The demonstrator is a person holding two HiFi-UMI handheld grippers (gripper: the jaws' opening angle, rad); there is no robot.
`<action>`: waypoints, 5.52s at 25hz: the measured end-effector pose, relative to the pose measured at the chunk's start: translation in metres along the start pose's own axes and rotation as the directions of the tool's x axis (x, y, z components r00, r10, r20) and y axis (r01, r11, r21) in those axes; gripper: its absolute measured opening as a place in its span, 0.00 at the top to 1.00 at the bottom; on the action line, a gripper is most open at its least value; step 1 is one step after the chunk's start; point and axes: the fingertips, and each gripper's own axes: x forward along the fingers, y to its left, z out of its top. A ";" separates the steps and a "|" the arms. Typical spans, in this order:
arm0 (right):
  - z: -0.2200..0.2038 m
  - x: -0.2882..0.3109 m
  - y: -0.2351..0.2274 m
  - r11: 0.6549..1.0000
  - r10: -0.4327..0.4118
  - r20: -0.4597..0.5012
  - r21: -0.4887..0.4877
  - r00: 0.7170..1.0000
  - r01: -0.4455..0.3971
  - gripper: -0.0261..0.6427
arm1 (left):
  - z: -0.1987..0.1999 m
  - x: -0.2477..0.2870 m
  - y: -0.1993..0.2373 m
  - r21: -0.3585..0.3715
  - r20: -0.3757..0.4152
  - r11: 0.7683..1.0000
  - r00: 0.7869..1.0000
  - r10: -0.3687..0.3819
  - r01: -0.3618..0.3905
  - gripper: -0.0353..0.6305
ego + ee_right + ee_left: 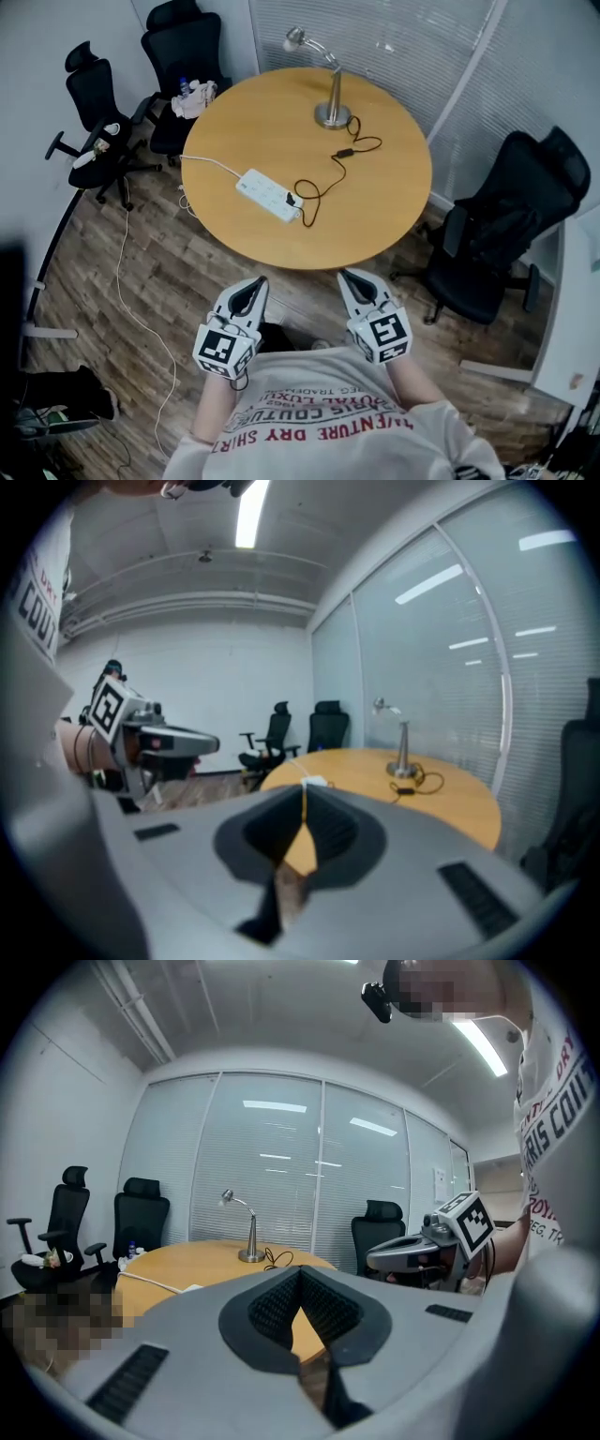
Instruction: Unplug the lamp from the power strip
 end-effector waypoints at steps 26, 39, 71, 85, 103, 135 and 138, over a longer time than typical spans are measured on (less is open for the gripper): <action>-0.009 0.243 -0.044 0.919 -0.275 -0.290 0.203 0.917 0.339 0.91 | -0.062 0.195 0.200 0.066 -0.308 0.792 0.767 -0.563 0.607 0.91; -0.100 0.285 -0.059 0.985 -0.120 -0.598 0.027 0.792 0.169 0.70 | -0.160 0.254 0.175 0.008 -0.562 0.759 0.631 -0.535 0.651 0.91; -0.126 0.307 -0.064 0.986 -0.034 -0.767 -0.130 0.641 -0.103 0.85 | -0.191 0.269 0.170 0.032 -0.705 0.736 0.537 -0.463 0.676 0.91; -0.085 0.307 -0.074 0.996 -0.038 -0.726 -0.080 0.686 -0.029 0.86 | -0.190 0.271 0.168 0.000 -0.715 0.739 0.517 -0.471 0.674 0.91; -0.030 0.300 -0.100 0.998 -0.053 -0.641 -0.001 0.765 0.069 0.85 | -0.192 0.271 0.171 0.003 -0.701 0.795 0.568 -0.431 0.607 0.91; 0.146 0.259 -0.117 0.937 -0.339 0.193 -0.021 0.921 0.350 0.85 | 0.128 0.244 0.201 0.186 0.127 0.906 0.905 -0.407 0.381 0.91; 0.144 0.260 -0.114 0.938 -0.335 0.180 -0.026 0.925 0.345 0.85 | 0.126 0.243 0.202 0.187 0.126 0.906 0.905 -0.407 0.381 0.91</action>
